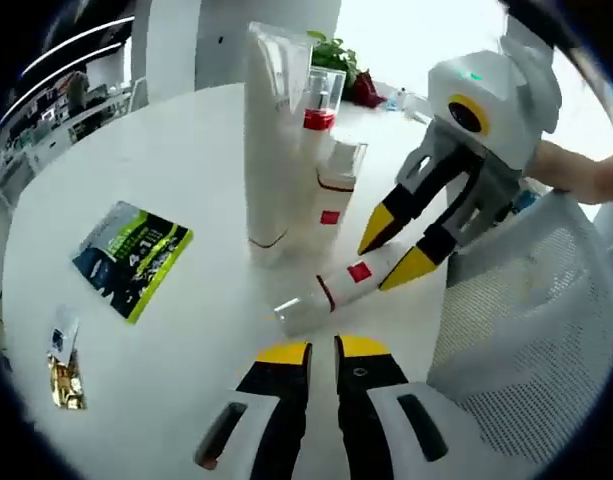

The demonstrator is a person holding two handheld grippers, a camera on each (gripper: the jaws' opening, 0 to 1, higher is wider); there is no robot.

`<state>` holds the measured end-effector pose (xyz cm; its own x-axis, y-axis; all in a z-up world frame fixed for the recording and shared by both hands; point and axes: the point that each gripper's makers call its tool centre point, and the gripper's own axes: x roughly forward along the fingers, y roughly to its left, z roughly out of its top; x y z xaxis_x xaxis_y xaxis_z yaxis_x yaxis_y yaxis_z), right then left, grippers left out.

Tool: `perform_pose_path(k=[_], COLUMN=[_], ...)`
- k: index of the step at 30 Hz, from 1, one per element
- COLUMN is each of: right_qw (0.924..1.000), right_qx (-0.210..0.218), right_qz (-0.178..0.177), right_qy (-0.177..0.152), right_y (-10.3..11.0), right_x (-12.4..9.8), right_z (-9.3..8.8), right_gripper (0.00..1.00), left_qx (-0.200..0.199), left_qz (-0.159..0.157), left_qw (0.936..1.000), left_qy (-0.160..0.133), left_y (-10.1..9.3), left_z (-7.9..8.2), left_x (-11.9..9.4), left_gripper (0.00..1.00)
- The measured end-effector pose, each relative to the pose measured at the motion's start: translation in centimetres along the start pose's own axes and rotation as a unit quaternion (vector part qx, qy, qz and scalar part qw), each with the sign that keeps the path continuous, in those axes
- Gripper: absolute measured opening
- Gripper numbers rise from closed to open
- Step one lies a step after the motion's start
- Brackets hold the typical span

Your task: Arrange the skincare products in the storage area until every visible bottle or jar stands upright without overlapping.

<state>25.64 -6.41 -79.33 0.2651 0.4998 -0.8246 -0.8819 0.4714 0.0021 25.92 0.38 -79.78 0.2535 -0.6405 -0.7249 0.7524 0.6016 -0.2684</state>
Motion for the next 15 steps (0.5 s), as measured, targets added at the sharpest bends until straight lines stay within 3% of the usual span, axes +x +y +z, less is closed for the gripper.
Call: perform_pose_path(k=[4, 7, 11, 15], right_qw=[0.9997, 0.9985, 0.9965, 0.9937], right_qx=[0.017, 0.040, 0.054, 0.067], right_qz=[0.004, 0.013, 0.011, 0.012], right_qy=[-0.016, -0.035, -0.063, -0.089], right_y=[-0.2, -0.3, -0.6, -0.6], right_x=[-0.5, -0.8, -1.8, -2.6], right_z=[0.5, 1.0, 1.9, 2.8], right_gripper=[0.16, 0.16, 0.16, 0.16], left_qx=[-0.087, -0.156, -0.194, -0.259], left_qz=[-0.044, -0.083, -0.096, -0.122], left_qw=[0.9943, 0.9819, 0.9711, 0.9444], left_qy=[-0.043, -0.068, -0.101, -0.161], left_y=[-1.1, -1.6, -1.8, -1.8], left_z=[1.0, 1.5, 2.2, 4.3], left_x=[0.3, 0.3, -0.2, -1.1], left_gripper=[0.12, 0.11, 0.15, 0.20])
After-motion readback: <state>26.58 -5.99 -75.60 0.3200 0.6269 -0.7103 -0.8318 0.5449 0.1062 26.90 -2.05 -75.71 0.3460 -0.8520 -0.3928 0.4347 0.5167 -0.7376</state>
